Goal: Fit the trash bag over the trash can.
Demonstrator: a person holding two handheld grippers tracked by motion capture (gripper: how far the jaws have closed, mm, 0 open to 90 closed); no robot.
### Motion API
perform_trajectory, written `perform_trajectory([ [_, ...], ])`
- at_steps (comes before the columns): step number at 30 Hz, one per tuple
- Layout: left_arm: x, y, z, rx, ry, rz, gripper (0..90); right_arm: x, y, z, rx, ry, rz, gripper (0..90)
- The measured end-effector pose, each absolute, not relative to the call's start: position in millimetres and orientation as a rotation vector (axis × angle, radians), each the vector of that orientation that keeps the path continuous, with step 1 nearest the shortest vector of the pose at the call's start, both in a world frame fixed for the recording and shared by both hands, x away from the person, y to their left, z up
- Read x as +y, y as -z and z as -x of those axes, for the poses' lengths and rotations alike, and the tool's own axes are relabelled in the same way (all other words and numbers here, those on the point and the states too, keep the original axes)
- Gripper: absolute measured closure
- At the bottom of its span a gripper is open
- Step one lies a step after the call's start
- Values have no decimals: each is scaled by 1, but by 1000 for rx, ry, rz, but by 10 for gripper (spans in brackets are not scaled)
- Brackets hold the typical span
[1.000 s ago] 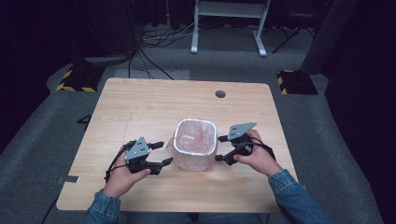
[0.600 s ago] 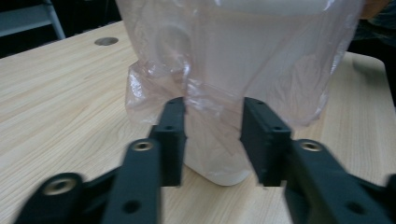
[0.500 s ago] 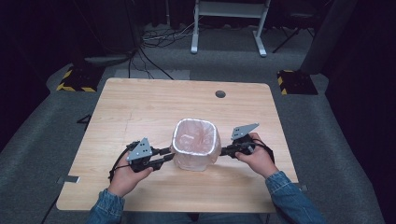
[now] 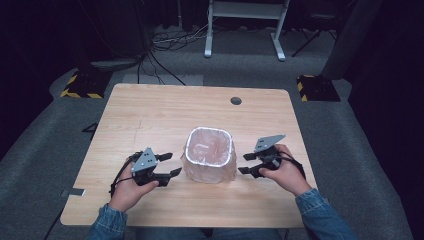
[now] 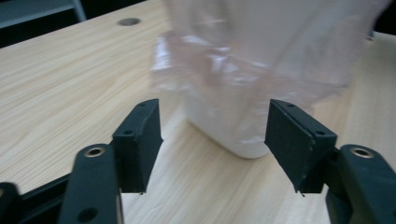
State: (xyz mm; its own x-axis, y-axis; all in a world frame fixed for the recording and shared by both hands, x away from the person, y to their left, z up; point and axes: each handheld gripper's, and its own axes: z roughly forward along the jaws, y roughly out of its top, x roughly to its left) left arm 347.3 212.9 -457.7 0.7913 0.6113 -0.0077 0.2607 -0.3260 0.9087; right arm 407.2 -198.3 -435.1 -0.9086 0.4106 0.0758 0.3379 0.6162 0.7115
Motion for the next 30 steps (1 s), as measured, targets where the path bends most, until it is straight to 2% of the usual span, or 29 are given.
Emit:
perform_trajectory([
  [5, 223, 457, -347, 721, -459, -1902, 325, -213, 396, -401, 2638, -1279, -671, 345],
  [11, 232, 456, -347, 788, -492, -1886, 323, -206, 357, -396, 2586, -1357, -645, 297],
  [13, 235, 456, -345, 805, -492, -1878, 323, -201, 348, -395, 2581, -1363, -622, 329],
  [15, 239, 456, -343, 821, -502, -1875, 323, -195, 338, -394, 2576, -1361, -594, 412],
  [19, 247, 456, -338, 848, -515, -1873, 323, -184, 322, -395, 2565, -1388, -578, 490],
  [25, 257, 457, -329, 885, -525, -1860, 323, -166, 305, -401, 2583, -1348, -521, 505],
  [30, 263, 458, -324, 905, -535, -1854, 322, -149, 297, -404, 2599, -1330, -478, 564],
])
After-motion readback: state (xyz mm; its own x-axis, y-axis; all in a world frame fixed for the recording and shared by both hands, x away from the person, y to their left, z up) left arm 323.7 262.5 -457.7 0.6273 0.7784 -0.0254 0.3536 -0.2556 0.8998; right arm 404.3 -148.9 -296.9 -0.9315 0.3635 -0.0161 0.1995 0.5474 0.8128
